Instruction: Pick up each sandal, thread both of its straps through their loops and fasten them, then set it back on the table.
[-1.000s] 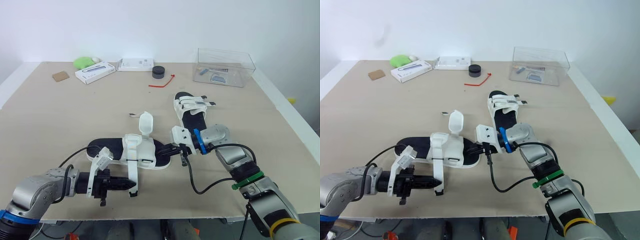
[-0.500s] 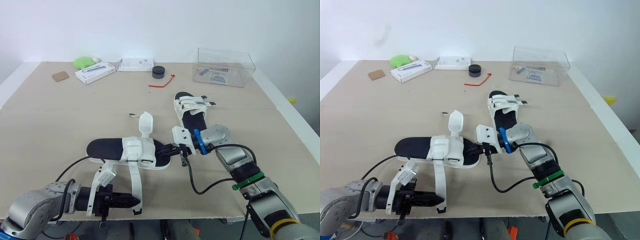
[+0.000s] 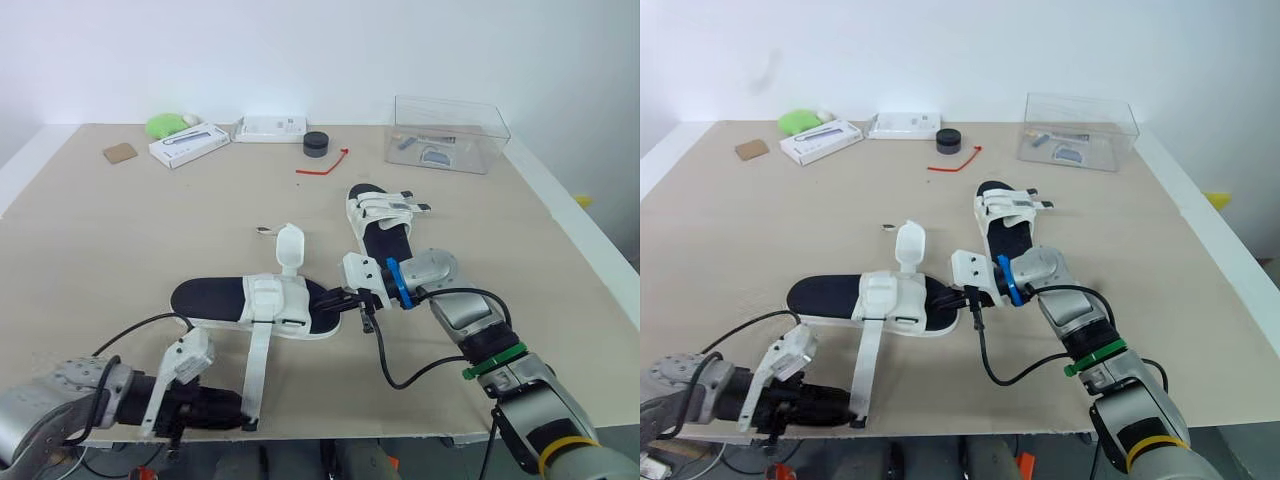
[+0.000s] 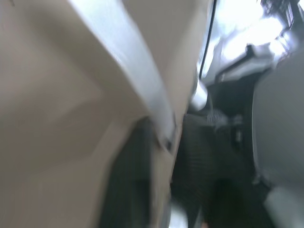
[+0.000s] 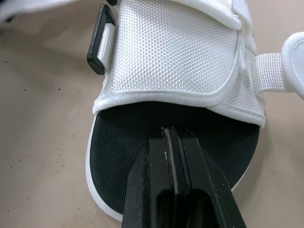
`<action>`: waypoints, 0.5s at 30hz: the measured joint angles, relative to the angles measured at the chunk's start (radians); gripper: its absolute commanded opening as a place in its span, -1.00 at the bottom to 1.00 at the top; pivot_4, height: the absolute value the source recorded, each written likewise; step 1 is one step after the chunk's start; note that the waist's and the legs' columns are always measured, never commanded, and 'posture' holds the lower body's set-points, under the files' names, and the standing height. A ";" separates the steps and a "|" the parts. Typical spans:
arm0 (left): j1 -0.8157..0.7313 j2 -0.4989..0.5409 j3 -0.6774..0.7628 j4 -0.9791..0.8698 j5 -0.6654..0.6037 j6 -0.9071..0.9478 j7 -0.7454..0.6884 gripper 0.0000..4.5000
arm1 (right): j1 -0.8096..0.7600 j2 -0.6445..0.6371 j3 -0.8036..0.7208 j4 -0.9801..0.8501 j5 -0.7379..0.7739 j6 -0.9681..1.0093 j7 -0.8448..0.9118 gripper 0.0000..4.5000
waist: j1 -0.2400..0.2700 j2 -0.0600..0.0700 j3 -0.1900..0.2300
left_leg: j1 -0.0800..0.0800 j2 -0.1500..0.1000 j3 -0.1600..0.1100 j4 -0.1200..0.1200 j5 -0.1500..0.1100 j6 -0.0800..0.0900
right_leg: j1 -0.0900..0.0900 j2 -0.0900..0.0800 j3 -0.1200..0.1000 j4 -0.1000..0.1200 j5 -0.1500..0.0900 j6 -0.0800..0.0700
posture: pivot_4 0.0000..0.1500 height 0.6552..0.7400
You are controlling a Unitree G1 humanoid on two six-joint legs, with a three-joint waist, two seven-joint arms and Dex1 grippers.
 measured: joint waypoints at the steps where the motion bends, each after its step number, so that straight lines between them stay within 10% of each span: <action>1: 0.003 0.017 0.010 -0.006 0.015 -0.019 -0.015 0.28 | -0.001 0.000 0.000 0.001 0.000 -0.001 0.001 -1.00 | 0.000 0.000 0.000 | 0.000 0.000 0.000 0.000 0.000 0.000 | 0.000 0.000 0.000 0.000 0.000 0.000 | 1.00 1.00; 5: -0.034 0.076 0.065 -0.026 0.116 -0.166 -0.064 0.98 | -0.003 0.000 0.000 0.009 0.000 -0.009 0.003 -1.00 | 0.001 0.000 0.000 | 0.000 0.000 0.000 0.000 0.000 0.000 | 0.000 0.000 0.000 0.000 0.000 0.000 | 1.00 1.00; 15: -0.244 0.000 -0.026 0.182 0.673 -1.128 -0.053 0.98 | -0.020 0.002 0.005 0.033 0.000 -0.023 0.024 -1.00 | 0.000 0.001 0.000 | 0.000 0.001 0.008 -0.001 -0.001 0.002 | 0.000 -0.004 0.004 -0.001 0.002 0.000 | 1.00 1.00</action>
